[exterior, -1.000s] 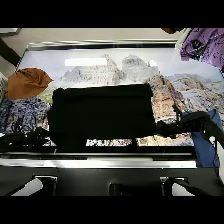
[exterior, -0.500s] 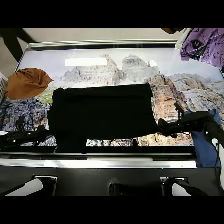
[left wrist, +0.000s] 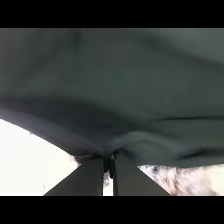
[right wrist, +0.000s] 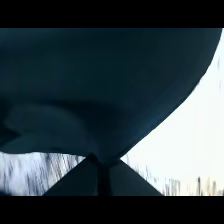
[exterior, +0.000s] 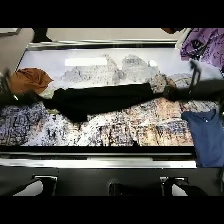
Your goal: Fold the clothes and pants, and hang the long-sleeved shirts on hangers.
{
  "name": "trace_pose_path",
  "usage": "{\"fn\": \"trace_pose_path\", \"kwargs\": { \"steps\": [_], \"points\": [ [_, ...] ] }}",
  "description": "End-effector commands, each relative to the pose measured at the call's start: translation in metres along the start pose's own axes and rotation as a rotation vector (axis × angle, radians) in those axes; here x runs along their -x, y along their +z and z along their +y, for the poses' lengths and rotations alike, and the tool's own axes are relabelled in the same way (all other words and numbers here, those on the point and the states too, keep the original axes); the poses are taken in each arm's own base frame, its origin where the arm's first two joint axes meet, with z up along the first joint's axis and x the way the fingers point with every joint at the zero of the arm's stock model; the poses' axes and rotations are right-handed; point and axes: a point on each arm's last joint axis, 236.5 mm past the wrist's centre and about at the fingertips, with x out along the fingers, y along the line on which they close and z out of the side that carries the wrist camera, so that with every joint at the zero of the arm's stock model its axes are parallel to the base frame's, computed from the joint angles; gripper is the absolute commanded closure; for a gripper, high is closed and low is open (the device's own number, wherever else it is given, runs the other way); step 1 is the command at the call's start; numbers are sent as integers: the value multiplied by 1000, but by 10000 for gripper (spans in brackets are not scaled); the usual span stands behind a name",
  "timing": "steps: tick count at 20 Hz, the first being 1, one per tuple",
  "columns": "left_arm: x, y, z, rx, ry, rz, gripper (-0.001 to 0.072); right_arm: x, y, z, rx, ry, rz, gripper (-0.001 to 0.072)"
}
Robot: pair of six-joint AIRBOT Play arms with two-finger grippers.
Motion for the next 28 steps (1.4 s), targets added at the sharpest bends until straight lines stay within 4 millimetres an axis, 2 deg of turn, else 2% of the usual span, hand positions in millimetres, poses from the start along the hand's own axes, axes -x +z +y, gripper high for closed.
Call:
{"fn": "trace_pose_path", "kwargs": {
  "steps": [1,3,4,6,7,9,11,12,14,15,17,19,21,24,26,28],
  "points": [
    [109,91,-54,-213,208,-241,692,81,75,65,125,-18,-212,683],
    [191,116,-98,-280,254,-424,692,142,90,108,203,-3,-318,683],
    [229,118,-116,-301,273,-509,692,176,90,130,245,-1,-379,683],
    [300,104,-140,-339,334,-662,692,241,78,169,301,8,-504,683],
    [323,91,-146,-335,355,-709,692,270,68,182,314,2,-568,683],
    [360,60,-152,-314,390,-787,691,322,46,198,312,-21,-691,683],
    [387,35,-149,-280,435,-848,691,354,30,200,273,-46,-774,683],
    [394,27,-146,-265,454,-864,691,362,26,202,256,-40,-795,683],
    [392,26,-143,-258,461,-859,691,359,28,202,219,-22,-790,683],
    [384,32,-139,-253,461,-837,691,352,34,197,194,-21,-773,683],
    [354,49,-126,-271,465,-753,691,321,52,180,127,-32,-698,683],
    [298,68,-108,-298,440,-610,691,271,72,150,55,-67,-569,683],
    [230,81,-77,-276,414,-442,690,205,92,108,-10,-116,-409,683],
    [113,82,-22,-220,366,-166,691,100,107,40,-83,-177,-187,683],
    [33,76,10,-194,341,-16,691,30,103,-9,-133,-211,-46,682],
    [-41,71,32,-194,327,73,690,-35,92,-54,-191,-235,66,682]
  ]
}}
